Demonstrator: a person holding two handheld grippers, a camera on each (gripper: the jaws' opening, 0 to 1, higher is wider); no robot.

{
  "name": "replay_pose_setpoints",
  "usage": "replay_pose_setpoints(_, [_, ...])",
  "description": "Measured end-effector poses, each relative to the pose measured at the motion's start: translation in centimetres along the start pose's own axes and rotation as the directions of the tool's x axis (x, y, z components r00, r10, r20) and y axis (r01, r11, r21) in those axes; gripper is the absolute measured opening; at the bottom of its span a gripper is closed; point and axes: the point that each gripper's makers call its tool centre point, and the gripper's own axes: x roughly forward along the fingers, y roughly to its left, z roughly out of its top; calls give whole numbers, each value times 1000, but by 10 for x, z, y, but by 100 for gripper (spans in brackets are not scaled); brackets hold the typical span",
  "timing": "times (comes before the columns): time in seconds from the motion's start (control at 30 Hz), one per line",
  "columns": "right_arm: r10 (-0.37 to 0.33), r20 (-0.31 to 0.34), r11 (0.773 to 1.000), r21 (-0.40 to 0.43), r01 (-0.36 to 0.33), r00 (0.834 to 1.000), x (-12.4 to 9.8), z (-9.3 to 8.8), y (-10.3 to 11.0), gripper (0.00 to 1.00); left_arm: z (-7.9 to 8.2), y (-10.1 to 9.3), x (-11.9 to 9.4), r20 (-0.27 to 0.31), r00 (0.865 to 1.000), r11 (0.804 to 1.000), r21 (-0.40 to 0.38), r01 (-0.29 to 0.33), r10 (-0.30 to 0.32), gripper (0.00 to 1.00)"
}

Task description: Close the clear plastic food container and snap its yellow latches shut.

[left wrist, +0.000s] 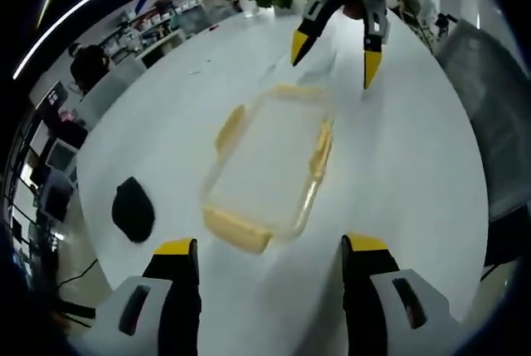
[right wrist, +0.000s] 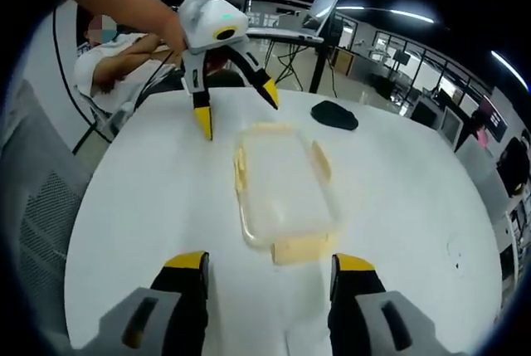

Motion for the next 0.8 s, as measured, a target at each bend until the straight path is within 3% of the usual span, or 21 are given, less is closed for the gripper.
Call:
replay_pose_setpoints(0.37, [0, -32, 999, -44, -1, 1000, 6, 3, -16, 60, 0, 11, 6, -32, 998, 997, 65, 50, -48, 66])
replay_pose_setpoints(0.47, [10, -63, 996, -86, -16, 998, 7, 0, -17, 54, -1, 13, 8, -43, 997, 994, 90, 67, -63, 66])
replay_pose_setpoints(0.8, [33, -78, 996, -82, -40, 996, 14, -4, -20, 54, 2, 16, 13, -62, 992, 984, 135, 121, -113, 65])
